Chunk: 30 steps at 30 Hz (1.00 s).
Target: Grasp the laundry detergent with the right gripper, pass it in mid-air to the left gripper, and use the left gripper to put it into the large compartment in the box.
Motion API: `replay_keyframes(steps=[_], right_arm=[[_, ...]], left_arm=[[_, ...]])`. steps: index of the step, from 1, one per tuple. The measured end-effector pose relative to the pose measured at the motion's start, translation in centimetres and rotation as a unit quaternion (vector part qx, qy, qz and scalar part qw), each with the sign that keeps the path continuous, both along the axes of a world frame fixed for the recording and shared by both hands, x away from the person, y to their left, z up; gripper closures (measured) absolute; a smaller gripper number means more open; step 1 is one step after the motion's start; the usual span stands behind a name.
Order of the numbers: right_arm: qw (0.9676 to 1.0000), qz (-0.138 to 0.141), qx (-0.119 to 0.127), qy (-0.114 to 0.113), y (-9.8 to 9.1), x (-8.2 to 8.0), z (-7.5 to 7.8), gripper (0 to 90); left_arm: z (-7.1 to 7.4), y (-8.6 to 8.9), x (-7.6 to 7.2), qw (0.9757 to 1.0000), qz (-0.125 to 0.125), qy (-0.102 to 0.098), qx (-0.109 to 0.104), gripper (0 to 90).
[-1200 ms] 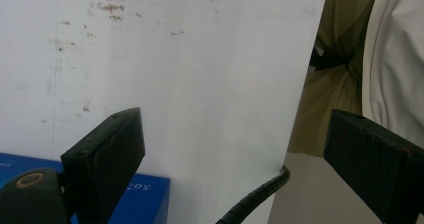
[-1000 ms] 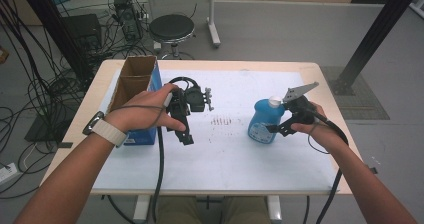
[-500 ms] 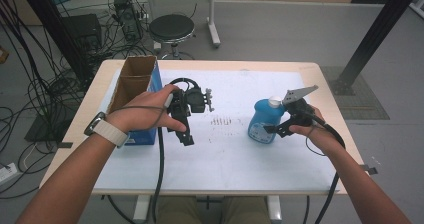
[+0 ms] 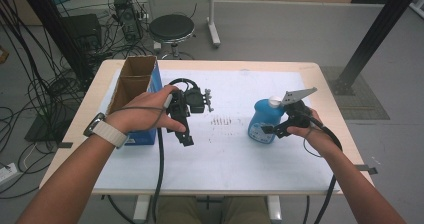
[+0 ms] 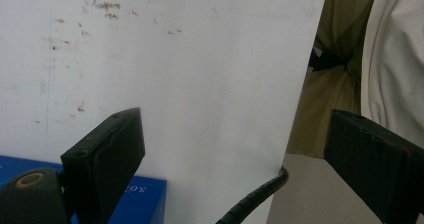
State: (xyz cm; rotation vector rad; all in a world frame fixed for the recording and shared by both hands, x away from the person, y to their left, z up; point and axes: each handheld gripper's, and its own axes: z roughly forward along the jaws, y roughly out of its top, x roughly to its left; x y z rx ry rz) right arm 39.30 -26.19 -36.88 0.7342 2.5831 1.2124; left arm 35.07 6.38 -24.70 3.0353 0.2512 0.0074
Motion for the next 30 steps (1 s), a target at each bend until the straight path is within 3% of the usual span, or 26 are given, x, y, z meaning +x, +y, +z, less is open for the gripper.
replay_keyframes(steps=[5, 30], right_arm=[[0.9999, 0.002, 0.011, -0.006, 0.06, 0.03, -0.23, 10.7], [0.9998, 0.0, 0.017, -0.012, 0.04, 0.05, -1.01, 15.8]], left_arm=[[-0.03, 0.01, 0.02, 1.0, 0.001, 0.0, 0.0, 10.0], [-0.16, 0.13, 0.04, 1.0, 0.002, 0.002, 0.0, 10.0]])
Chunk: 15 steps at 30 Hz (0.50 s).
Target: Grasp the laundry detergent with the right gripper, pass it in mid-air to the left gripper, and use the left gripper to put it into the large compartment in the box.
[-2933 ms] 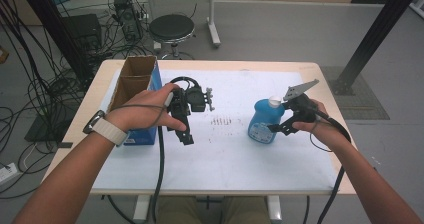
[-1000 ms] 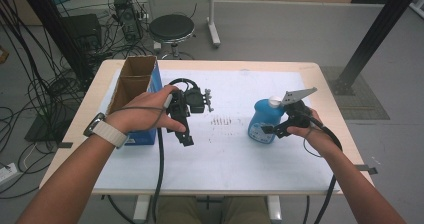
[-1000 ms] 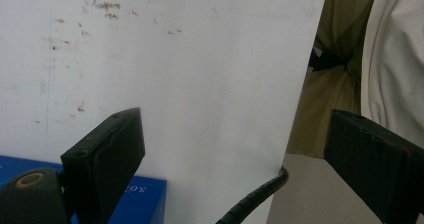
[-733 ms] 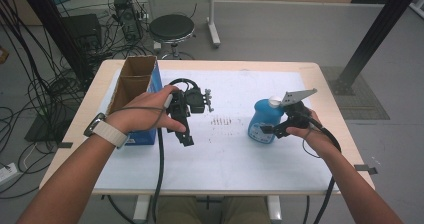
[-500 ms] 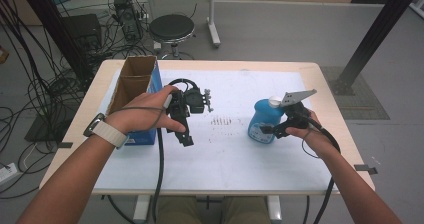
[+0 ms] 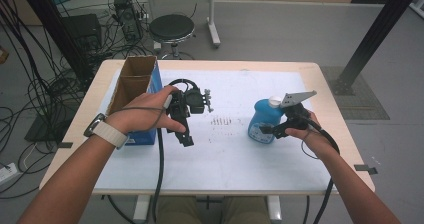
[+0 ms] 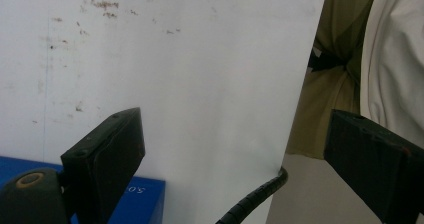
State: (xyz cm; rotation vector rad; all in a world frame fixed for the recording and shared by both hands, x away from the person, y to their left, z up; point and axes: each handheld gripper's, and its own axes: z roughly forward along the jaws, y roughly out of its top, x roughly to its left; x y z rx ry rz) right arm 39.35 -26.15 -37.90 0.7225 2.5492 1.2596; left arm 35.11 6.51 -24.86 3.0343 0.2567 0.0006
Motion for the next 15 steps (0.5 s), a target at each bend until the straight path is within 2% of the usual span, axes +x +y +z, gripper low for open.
replay_keyframes(steps=[15], right_arm=[[0.9999, -0.001, 0.011, -0.008, -0.1, -0.18, -0.15, 21.4]], left_arm=[[-0.09, -0.03, 0.0, 1.0, 0.001, 0.0, -0.001, 10.0]])
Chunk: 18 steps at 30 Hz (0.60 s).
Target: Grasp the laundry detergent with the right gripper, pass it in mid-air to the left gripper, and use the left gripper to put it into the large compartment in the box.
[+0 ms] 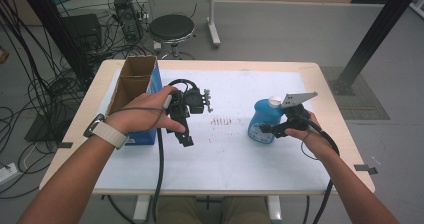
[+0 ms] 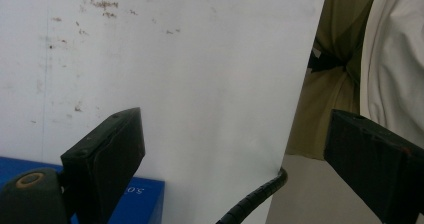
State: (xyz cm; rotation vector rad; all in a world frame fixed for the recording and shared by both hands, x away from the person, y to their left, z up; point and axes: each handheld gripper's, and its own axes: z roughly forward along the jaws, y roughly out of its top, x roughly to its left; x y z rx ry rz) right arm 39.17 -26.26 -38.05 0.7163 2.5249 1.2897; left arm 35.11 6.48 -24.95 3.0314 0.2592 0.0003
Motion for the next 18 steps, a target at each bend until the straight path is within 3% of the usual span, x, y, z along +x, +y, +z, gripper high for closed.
replay_keyframes(steps=[18], right_arm=[[0.9999, -0.004, 0.01, -0.01, 0.06, -0.11, -0.33, 24.8]], left_arm=[[-0.07, 0.07, 0.01, 1.0, 0.003, 0.001, -0.001, 10.0]])
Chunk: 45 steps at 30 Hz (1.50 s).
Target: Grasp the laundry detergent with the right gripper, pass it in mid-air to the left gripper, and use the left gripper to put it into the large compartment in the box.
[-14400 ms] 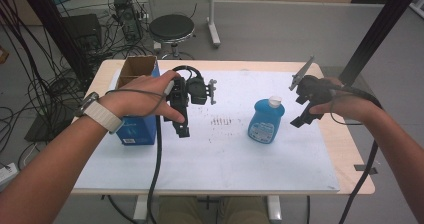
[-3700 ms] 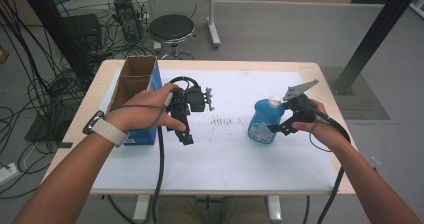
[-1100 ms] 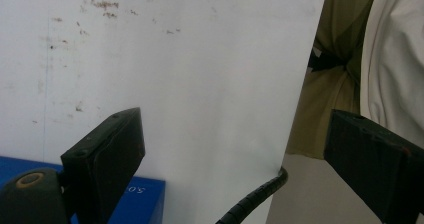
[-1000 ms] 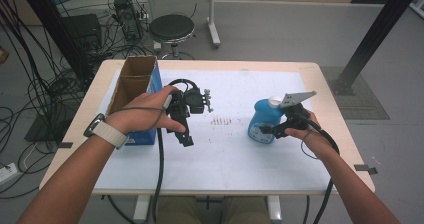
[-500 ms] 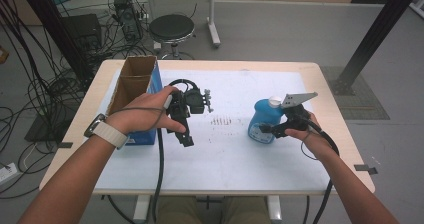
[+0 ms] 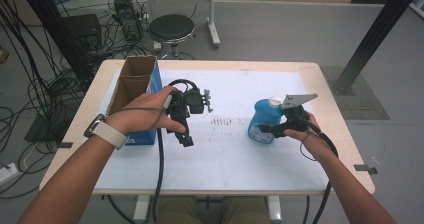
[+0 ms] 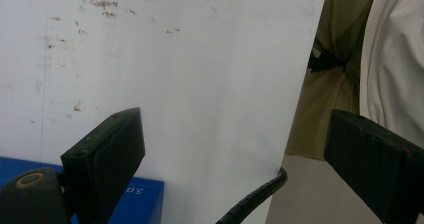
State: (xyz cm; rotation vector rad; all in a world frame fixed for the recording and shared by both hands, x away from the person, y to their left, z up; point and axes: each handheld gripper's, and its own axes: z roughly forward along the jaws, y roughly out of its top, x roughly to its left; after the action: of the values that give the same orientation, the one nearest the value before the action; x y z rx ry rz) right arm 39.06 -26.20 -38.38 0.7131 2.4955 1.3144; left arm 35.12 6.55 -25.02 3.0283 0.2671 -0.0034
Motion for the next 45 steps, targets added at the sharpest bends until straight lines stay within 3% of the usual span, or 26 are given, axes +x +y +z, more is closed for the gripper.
replay_keyframes(steps=[45], right_arm=[[0.9998, -0.008, 0.013, -0.01, 0.11, -0.24, -0.91, 30.8]], left_arm=[[-0.13, 0.03, 0.05, 1.0, 0.001, 0.002, 0.0, 10.0]])
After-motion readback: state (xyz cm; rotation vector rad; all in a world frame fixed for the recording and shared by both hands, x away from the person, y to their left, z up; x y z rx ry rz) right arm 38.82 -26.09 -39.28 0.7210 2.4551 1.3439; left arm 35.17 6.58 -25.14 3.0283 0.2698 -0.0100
